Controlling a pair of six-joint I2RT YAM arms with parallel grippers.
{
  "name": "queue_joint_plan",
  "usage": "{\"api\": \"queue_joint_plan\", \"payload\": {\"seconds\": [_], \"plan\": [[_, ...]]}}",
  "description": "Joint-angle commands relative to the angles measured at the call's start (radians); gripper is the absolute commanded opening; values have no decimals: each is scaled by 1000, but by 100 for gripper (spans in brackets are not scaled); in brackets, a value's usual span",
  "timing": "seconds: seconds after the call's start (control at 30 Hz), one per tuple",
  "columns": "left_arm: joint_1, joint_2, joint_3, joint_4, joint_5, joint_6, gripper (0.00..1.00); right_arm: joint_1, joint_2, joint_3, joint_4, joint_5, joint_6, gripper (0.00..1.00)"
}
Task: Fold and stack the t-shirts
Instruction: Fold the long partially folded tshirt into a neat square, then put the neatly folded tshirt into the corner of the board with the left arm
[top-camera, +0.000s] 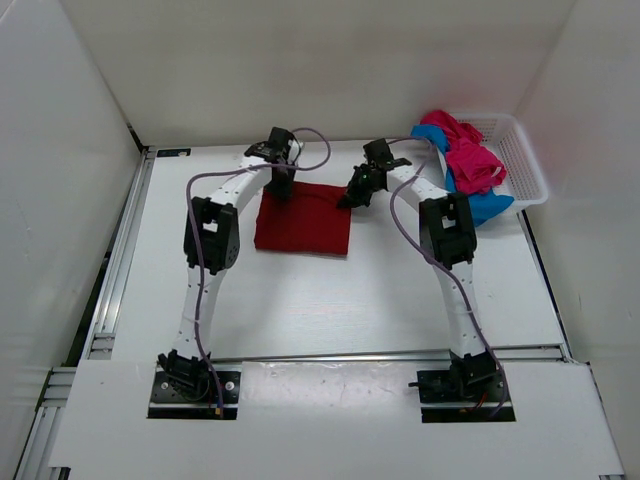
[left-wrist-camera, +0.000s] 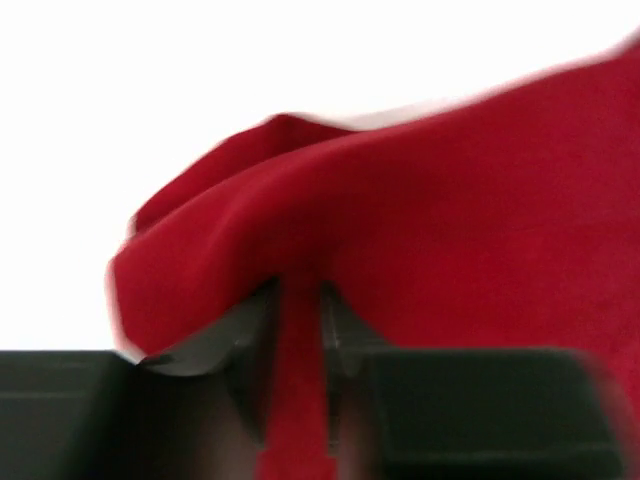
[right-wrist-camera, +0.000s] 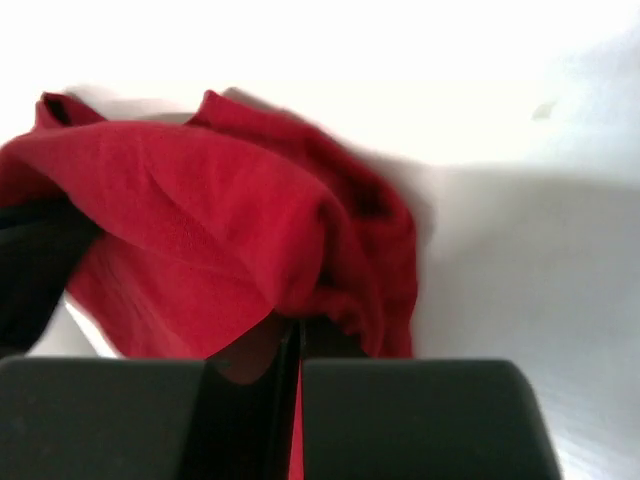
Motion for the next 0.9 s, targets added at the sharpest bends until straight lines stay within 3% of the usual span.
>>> {"api": "queue_joint_plan", "payload": {"seconds": [0.0,0.07,0.1,0.23,0.3,0.4,0.47,0.53,0.57,0.7,0.87], "plan": [[44,-8,74,35,-56,4,36,-26,-2,94,75,68,109,0],[68,-8,74,35,-56,4,55,-35,-1,57,157,68,154,1],[68,-8,74,35,-56,4,69,-35,-1,57,173,79,181,1],[77,-54,37,44,-74,4,88,-35,-1,68,173,79,228,4],[77,-95,23,44,-109,4,99,-35,-11,68,173,79,214,13],[99,-186,-38,44,-119,4,99,-44,-72,68,118,79,177,21],[125,-271,-135,35,-13,4,99,-55,-115,68,65,79,113,29],[134,-310,-197,9,97,4,99,-55,-205,39,-46,79,35,43],[146,-321,-241,0,124,4,99,-55,-242,-37,-70,88,15,47],[181,-281,-270,-41,214,4,99,-55,-458,-277,-95,98,-65,52],[208,-212,-240,-94,403,4,99,-64,-520,-370,-159,49,-165,52]]}}
